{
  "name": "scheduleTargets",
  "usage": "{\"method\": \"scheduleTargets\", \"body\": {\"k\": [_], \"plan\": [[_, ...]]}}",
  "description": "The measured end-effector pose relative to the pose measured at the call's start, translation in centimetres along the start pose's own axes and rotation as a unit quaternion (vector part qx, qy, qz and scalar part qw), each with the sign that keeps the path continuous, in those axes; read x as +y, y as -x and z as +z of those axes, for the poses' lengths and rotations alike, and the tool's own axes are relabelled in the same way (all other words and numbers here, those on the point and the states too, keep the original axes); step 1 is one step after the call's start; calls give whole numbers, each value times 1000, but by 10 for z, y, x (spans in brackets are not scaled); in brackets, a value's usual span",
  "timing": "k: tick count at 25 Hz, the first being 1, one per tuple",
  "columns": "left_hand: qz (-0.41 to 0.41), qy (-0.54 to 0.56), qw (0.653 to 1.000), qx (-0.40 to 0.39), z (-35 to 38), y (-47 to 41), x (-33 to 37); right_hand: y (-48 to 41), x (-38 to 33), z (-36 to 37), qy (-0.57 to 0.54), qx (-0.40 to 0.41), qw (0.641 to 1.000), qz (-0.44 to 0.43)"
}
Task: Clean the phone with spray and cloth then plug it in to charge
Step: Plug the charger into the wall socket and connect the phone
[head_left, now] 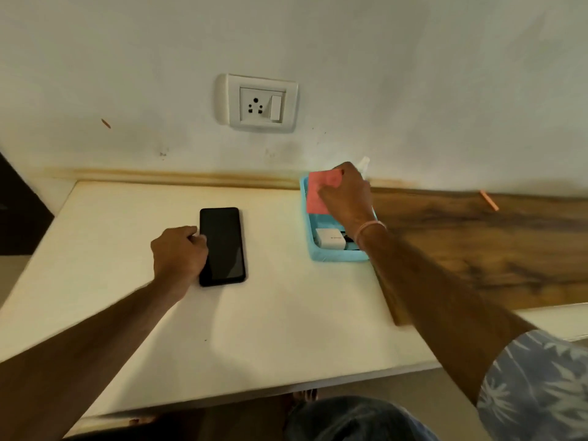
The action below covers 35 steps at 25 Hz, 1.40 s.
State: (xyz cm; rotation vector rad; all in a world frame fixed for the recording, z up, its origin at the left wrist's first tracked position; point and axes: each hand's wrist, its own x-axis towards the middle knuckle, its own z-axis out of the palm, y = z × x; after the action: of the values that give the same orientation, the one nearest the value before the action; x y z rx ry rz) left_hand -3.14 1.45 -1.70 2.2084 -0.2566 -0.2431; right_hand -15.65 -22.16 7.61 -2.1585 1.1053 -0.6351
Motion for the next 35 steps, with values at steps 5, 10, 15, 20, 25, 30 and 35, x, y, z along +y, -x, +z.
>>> {"method": "scheduleTargets", "body": {"k": [5,10,15,20,25,30,35], "plan": [[14,10,999,-28,1,27,-5,-30,31,-6,50,19,996,-66],[88,-31,994,-51,1,46,-15,-35,52,12,241,12,950,-199],[71,-14,996,-61,4,49,-16,-39,66,29,294,-54,921,-250],[59,4,997,-38,8,51,-16,-41,71,41,288,-84,924,-239],[54,-6,998,-38,7,50,-14,-48,70,37,288,-168,928,-164],[55,-3,998,-41,6,52,-14,-46,70,24,280,-237,911,-187],[46,0,998,-52,3,54,-11,-49,68,7,270,-322,892,-166]]}}
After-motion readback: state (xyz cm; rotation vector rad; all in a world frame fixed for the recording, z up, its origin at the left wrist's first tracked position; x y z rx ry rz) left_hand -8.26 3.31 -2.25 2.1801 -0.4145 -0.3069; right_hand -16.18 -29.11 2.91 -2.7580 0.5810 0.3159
